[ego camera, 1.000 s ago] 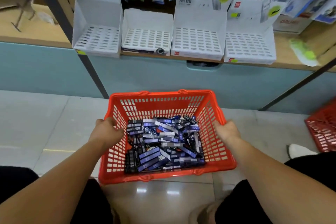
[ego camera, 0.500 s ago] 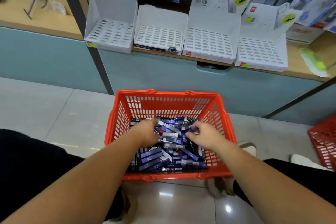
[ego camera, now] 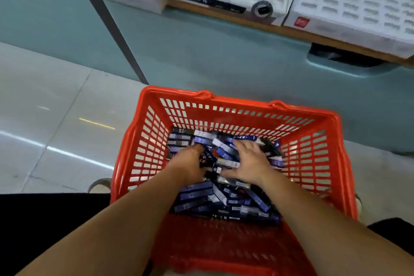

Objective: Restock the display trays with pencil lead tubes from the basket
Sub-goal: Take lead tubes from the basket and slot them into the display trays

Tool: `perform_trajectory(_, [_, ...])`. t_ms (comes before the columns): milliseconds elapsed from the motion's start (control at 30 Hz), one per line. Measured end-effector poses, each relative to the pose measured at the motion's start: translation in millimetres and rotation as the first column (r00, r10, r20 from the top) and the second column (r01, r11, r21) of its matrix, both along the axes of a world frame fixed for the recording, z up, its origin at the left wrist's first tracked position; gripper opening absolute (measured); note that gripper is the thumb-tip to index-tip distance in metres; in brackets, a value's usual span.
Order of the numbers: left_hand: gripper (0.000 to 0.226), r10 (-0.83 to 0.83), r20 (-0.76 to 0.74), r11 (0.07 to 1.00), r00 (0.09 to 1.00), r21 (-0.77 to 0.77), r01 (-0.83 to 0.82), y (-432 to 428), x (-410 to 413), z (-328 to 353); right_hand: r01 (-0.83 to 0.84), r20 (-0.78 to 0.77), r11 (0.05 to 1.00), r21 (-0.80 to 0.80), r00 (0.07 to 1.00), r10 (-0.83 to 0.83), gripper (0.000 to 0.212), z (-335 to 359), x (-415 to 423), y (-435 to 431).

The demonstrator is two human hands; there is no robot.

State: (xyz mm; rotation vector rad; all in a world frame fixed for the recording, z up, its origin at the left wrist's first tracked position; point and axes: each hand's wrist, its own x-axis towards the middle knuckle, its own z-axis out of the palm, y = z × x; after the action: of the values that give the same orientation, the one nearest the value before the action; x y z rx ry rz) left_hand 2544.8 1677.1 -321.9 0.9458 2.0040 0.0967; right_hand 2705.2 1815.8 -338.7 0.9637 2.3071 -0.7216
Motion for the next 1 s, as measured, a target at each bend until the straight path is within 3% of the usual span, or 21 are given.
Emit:
perform_trajectory(167, [0.07, 0.052, -0.038, 0.999, 0.998, 0.01, -0.052, -15.6, -8.5, -11.0, -0.151, 0.062, 0.97, 0.189, 0.988, 0.142, 0.129, -19.2, 0.0, -7.7])
perform_trajectory(267, [0.073, 0.069, -0.026, 0.998, 0.997, -0.001, -0.069, -17.4, -8.8, -12.0, -0.107, -0.006, 0.975, 0.194, 0.994, 0.111, 0.103, -20.1, -8.8, -8.8])
perform_trajectory(433, [0.072, 0.118, -0.009, 0.993, 0.993, 0.018, -0.117, -12.6, -6.0, -13.5, 0.171, -0.079, 0.984, -0.041, 0.982, -0.174, 0.063, -15.8, -16.2, -10.1])
perform_trajectory(567, [0.077, 0.09, -0.015, 0.996, 0.996, 0.014, -0.09, -13.4, -5.4, -17.2, 0.313, -0.069, 0.932, -0.182, 0.942, -0.33, 0.059, -13.6, -15.8, -4.4])
perform_trajectory(667, [0.078, 0.052, -0.033, 0.999, 0.998, 0.003, -0.052, -13.7, -5.6, -20.0, 0.4, -0.037, 0.852, -0.339, 0.899, -0.437, 0.062, -6.2, -14.3, 1.6])
perform_trajectory(767, [0.079, 0.023, -0.072, 1.0, 0.997, -0.007, -0.024, -12.1, -4.6, -23.4, 0.513, -0.001, 0.711, -0.481, 0.811, -0.586, 0.066, -1.1, -9.2, 5.9])
perform_trajectory(867, [0.079, -0.008, -0.171, 0.998, 0.985, 0.052, 0.017, -9.9, -2.3, -24.8, 0.59, -0.008, 0.604, -0.535, 0.712, -0.702, 0.052, 0.0, 1.3, 11.4])
perform_trajectory(1000, [0.095, -0.315, -0.324, 0.937, 0.892, 0.043, 0.347, -4.7, 1.6, -28.9, 0.589, -0.027, 0.433, -0.683, 0.571, -0.82, 0.016, 10.9, 17.3, 16.8])
